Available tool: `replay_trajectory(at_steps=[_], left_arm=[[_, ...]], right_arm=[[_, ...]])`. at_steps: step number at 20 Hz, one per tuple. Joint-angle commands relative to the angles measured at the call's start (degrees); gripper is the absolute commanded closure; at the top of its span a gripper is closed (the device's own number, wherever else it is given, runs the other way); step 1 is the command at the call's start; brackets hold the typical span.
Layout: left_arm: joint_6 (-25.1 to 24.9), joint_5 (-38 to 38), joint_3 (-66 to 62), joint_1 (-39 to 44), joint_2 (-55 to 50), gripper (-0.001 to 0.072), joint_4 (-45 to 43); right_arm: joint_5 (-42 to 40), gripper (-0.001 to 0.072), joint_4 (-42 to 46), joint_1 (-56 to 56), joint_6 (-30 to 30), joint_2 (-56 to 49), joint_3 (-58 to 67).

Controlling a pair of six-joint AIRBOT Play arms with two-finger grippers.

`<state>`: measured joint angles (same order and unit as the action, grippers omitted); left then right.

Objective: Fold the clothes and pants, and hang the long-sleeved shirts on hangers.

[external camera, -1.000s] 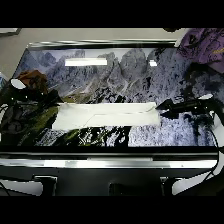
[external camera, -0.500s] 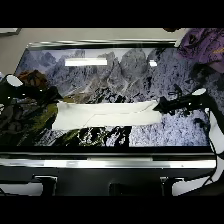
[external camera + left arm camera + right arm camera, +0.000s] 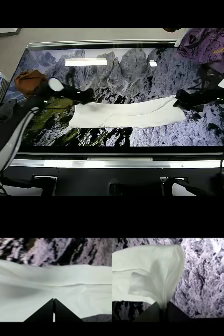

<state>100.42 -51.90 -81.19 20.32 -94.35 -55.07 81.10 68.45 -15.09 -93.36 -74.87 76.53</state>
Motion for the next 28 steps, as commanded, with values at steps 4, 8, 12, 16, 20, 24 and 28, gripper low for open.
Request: replay_trajectory(at_steps=[4,8,12,16,20,24,28], left_arm=[[3.37,10.08,-9.73,17.84,-14.1,0.0691,15.61],[8.41,9.94,-21.29,23.85,-24.06,0.0691,17.64],[13.75,10.12,-30.14,26.4,-31.19,0.0691,17.64],[15.5,10.21,-34.07,26.45,-34.62,0.0691,18.69],[13.62,0.79,-34.07,22.91,-32.7,0.0693,14.8],[15.3,-15.19,-34.07,17.42,-24.11,0.0693,-7.78],[11.21,-27.17,-34.07,10.29,-13.18,0.0691,-21.29]], right_arm=[[5.66,0.0684,2.78,0.04,-3.52,2.73,5.92],[6.56,0.0684,3.26,0.07,-5.31,2.73,10.67],[8.44,0.0684,3.26,0.07,-6.62,2.73,12.09],[8.09,0.0684,3.67,0.07,-7.87,2.73,12.09],[4.92,0.0684,4.63,0.07,-11.74,2.71,12.09],[2.1,0.0684,-2.97,0.92,-17.33,2.73,12.09],[-2.89,0.0684,-3.65,12.94,-24.11,2.67,12.07]])
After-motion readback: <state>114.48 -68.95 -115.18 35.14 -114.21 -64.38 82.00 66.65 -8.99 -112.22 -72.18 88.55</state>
